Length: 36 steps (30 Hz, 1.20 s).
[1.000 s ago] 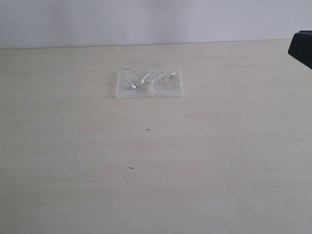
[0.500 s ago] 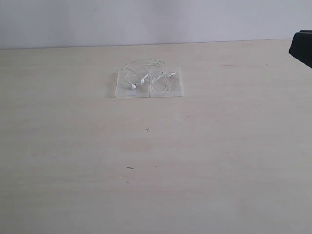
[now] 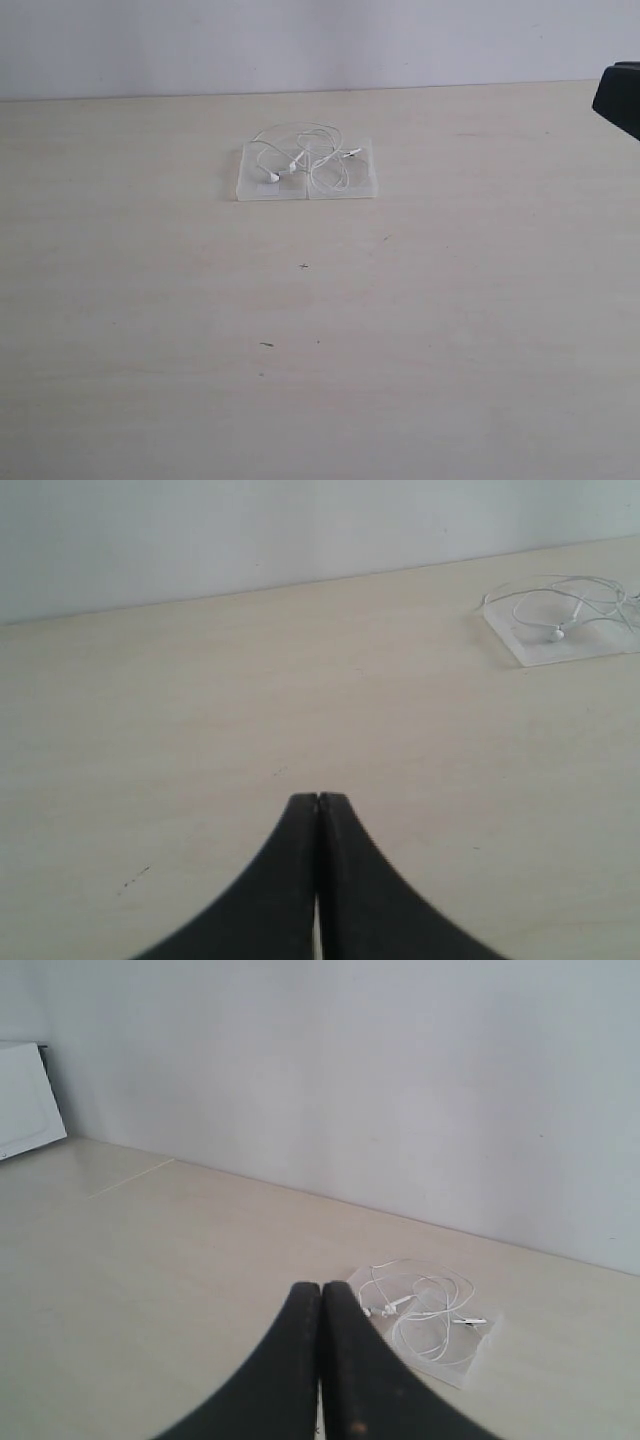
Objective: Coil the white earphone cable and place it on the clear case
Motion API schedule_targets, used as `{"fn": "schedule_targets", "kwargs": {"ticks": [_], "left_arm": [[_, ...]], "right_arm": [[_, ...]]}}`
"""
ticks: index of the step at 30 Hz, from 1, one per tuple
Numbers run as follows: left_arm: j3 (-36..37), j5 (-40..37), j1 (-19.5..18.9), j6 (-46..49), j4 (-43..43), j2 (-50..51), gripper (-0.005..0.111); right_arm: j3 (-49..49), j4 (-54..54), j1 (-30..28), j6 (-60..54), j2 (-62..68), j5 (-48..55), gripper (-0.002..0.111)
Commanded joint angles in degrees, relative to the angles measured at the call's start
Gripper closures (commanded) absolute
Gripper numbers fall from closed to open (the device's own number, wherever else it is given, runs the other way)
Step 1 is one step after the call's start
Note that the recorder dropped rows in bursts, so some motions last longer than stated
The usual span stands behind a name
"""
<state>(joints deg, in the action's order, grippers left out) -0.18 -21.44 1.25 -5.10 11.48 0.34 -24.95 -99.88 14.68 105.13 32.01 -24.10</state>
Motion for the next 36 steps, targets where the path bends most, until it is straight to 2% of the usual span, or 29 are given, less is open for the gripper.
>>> {"fn": "schedule_targets", "kwargs": {"ticks": [1, 21, 26, 32, 36], "left_arm": [[0.2, -0.3, 0.0, 0.2, 0.3, -0.3, 0.107], [0.2, -0.3, 0.0, 0.2, 0.3, -0.3, 0.107], [0.2, -0.3, 0.0, 0.2, 0.3, -0.3, 0.107], [0.2, -0.3, 0.0, 0.2, 0.3, -0.3, 0.107], [0.2, -0.3, 0.0, 0.2, 0.3, -0.3, 0.107]], "right_arm": [[0.4, -0.1, 0.0, 0.0, -0.2, 0.2, 0.108], [0.4, -0.1, 0.0, -2.1, -1.3, 0.4, 0.108], [1.0, -0.1, -0.8, -5.6, -10.7, 0.3, 0.108], [5.8, -0.1, -7.8, -8.0, -26.5, 1.8, 0.108], [7.6, -0.1, -8.9, -8.1, -32.0, 4.7, 0.108]]}}
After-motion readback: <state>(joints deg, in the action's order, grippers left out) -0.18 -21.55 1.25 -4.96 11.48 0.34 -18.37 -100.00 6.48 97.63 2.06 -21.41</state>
